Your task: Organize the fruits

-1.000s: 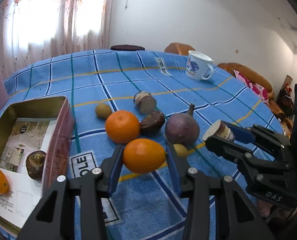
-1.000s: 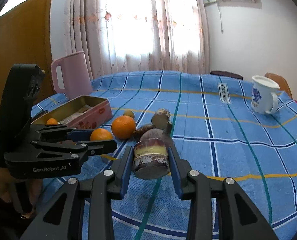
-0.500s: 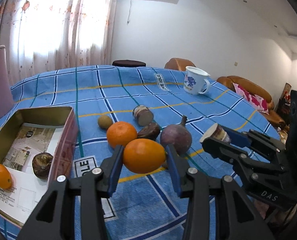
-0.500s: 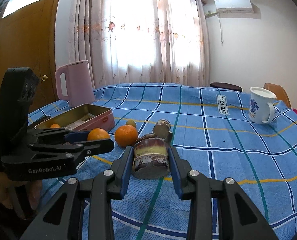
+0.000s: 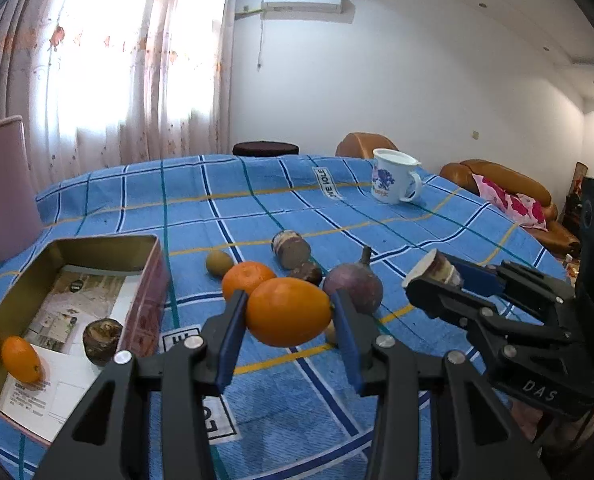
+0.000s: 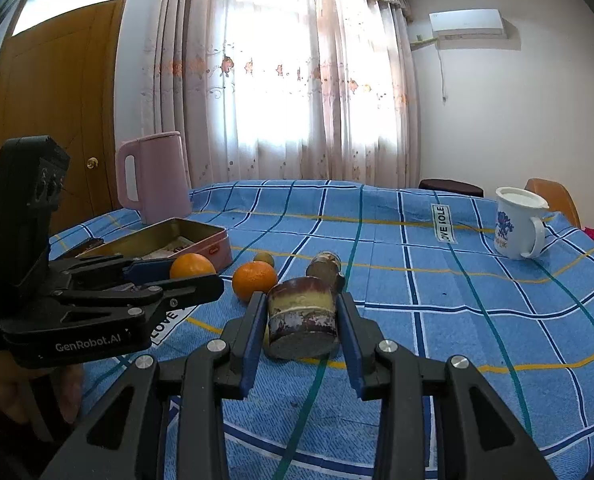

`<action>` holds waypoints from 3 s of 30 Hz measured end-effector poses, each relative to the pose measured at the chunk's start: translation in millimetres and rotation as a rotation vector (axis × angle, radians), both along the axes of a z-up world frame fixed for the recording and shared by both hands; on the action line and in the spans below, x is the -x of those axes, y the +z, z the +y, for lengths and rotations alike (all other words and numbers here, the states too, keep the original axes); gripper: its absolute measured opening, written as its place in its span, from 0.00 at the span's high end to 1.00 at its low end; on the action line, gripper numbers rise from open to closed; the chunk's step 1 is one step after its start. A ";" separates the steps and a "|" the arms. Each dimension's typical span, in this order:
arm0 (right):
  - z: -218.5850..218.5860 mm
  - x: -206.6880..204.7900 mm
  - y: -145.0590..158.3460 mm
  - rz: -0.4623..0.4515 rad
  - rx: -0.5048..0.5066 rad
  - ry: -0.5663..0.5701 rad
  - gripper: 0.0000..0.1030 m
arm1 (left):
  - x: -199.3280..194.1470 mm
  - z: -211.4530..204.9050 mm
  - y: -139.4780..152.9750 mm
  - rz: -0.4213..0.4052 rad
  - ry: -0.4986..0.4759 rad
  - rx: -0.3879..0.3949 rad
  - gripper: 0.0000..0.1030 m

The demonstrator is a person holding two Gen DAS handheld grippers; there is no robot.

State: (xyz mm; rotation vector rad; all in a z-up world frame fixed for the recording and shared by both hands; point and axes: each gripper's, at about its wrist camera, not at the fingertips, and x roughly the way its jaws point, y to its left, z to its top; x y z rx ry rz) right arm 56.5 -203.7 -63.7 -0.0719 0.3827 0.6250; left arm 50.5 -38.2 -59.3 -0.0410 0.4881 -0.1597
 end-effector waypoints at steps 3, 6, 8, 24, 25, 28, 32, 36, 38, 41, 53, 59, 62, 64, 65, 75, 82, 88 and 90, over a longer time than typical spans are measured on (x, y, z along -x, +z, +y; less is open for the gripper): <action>0.1 1.8 0.5 -0.013 -0.001 0.002 0.64 | 1.5 0.7 1.1 -0.010 0.003 0.002 0.57; -1.4 4.1 0.9 -0.024 -0.005 0.001 0.64 | 3.5 1.6 2.6 -0.026 0.010 0.000 0.57; -1.7 5.7 0.9 -0.030 -0.006 0.002 0.64 | 5.5 1.6 3.7 -0.037 0.013 -0.002 0.57; -6.6 12.3 2.7 -0.087 -0.031 -0.005 0.64 | 20.5 2.7 17.2 -0.137 0.054 -0.040 0.57; -7.1 12.1 2.9 -0.087 -0.036 -0.007 0.64 | 21.7 2.5 17.8 -0.142 0.057 -0.044 0.57; -9.3 10.8 2.7 -0.081 -0.046 -0.013 0.64 | 24.3 4.3 20.8 -0.155 0.066 -0.049 0.57; -6.6 9.5 3.1 -0.074 -0.028 -0.028 0.64 | 26.7 8.5 23.7 -0.162 0.074 -0.047 0.57; 0.0 6.4 7.4 -0.061 -0.020 -0.021 0.64 | 30.0 16.3 27.6 -0.170 0.092 -0.042 0.57; 6.7 5.4 11.9 -0.063 -0.019 -0.004 0.64 | 31.2 23.6 29.8 -0.171 0.107 -0.035 0.57; 17.1 3.9 17.4 -0.063 -0.014 0.022 0.64 | 32.3 36.2 33.0 -0.169 0.127 -0.019 0.57; 109.0 -18.5 45.2 -0.013 0.015 0.217 0.64 | 24.8 121.4 39.4 -0.107 0.267 0.050 0.57; 160.9 -25.8 38.5 0.030 0.057 0.291 0.64 | 12.4 167.3 29.7 -0.039 0.343 0.083 0.57; 181.5 -26.8 31.2 0.046 0.092 0.321 0.64 | 7.5 178.4 23.7 -0.009 0.361 0.088 0.57; 194.1 -25.0 25.0 0.060 0.123 0.342 0.64 | 5.8 183.5 19.9 0.007 0.363 0.099 0.57; 200.7 -23.7 21.7 0.067 0.139 0.351 0.64 | 4.9 185.5 19.0 0.012 0.365 0.099 0.57; 229.8 -22.9 -0.1 0.160 0.233 0.395 0.63 | -3.5 193.2 8.8 0.056 0.378 0.103 0.53; 196.7 -13.8 13.1 0.103 0.202 0.333 0.47 | 14.4 183.0 21.0 -0.013 0.384 0.128 0.25; 110.1 -19.2 17.0 0.060 0.215 0.106 0.40 | 20.0 145.1 31.5 -0.058 0.318 0.114 0.14; 78.0 -28.5 15.1 0.076 0.200 0.010 0.30 | 17.2 128.3 32.3 -0.060 0.283 0.105 0.14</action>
